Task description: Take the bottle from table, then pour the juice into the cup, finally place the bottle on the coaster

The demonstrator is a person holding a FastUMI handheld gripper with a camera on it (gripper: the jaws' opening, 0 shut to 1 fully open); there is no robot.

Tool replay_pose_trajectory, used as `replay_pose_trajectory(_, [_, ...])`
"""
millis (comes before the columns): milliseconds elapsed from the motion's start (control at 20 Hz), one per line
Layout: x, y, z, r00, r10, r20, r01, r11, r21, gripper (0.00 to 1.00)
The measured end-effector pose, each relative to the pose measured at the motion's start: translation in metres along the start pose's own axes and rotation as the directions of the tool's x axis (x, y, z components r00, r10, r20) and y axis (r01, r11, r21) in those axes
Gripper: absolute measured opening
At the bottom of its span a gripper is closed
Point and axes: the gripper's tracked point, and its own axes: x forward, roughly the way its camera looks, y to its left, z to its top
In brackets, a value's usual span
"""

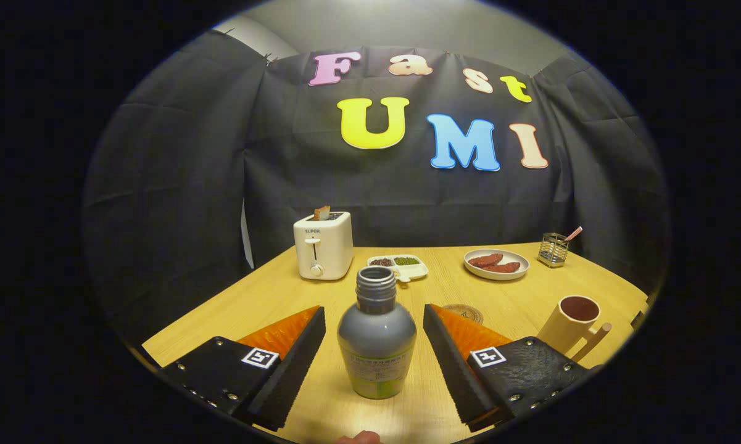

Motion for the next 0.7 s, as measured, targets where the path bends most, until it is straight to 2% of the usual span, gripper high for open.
replay_pose_trajectory(700, [0.018,0.003,-0.064,0.989,-0.013,-0.148,0.019,0.999,0.04,0.98])
